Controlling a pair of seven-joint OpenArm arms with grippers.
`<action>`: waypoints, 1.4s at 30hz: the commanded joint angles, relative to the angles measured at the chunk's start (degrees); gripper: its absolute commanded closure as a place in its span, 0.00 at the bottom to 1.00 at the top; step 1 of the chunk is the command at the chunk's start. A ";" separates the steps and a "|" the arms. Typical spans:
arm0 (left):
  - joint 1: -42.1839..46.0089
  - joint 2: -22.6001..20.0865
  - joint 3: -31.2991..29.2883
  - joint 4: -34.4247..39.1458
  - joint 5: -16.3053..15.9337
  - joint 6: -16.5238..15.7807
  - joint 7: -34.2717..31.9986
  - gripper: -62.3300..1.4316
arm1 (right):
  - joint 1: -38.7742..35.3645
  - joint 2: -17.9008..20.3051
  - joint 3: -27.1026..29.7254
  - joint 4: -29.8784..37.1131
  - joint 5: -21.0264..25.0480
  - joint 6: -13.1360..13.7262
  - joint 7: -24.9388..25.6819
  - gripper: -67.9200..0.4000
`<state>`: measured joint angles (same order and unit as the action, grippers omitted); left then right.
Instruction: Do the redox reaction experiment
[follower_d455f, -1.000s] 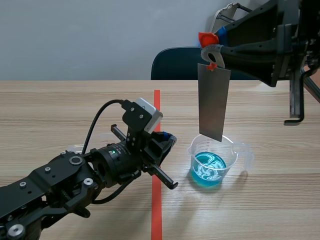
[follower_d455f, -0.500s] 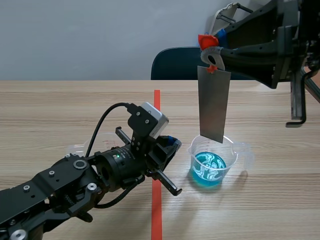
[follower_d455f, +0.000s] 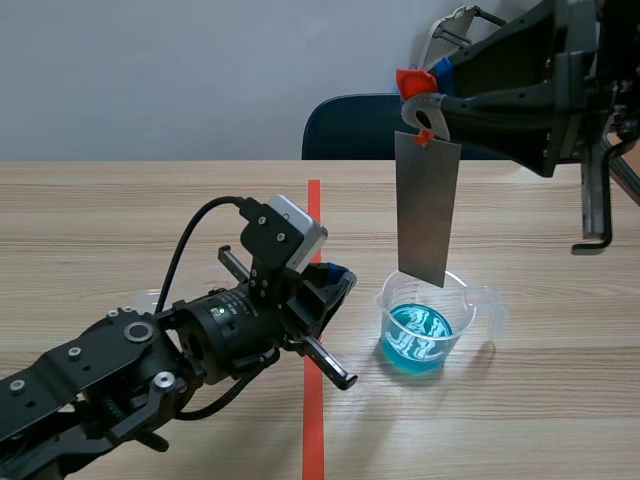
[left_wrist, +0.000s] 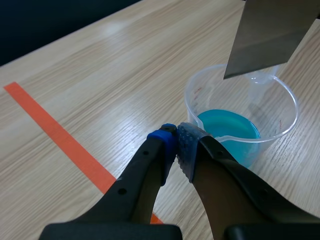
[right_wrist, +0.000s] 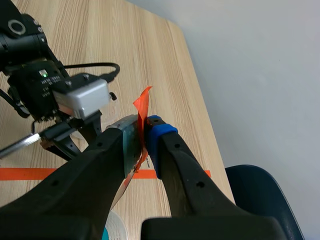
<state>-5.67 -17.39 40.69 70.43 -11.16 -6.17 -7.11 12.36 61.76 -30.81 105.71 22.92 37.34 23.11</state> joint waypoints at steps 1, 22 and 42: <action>1.33 -1.11 -0.31 2.89 -0.42 0.44 -0.74 0.94 | 0.96 0.94 1.31 0.24 0.83 -0.20 0.79 0.98; 19.34 -15.47 -3.69 23.45 -0.59 6.58 -2.78 0.93 | 0.96 0.94 1.31 0.24 0.85 -0.20 0.81 0.98; 23.12 -17.09 -3.76 26.56 -0.24 12.92 -4.02 0.06 | 0.96 0.94 2.01 0.24 0.85 -0.20 0.83 0.98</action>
<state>17.54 -34.74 37.04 96.01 -11.57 6.87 -10.09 12.36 61.76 -29.67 105.71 22.92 37.34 23.29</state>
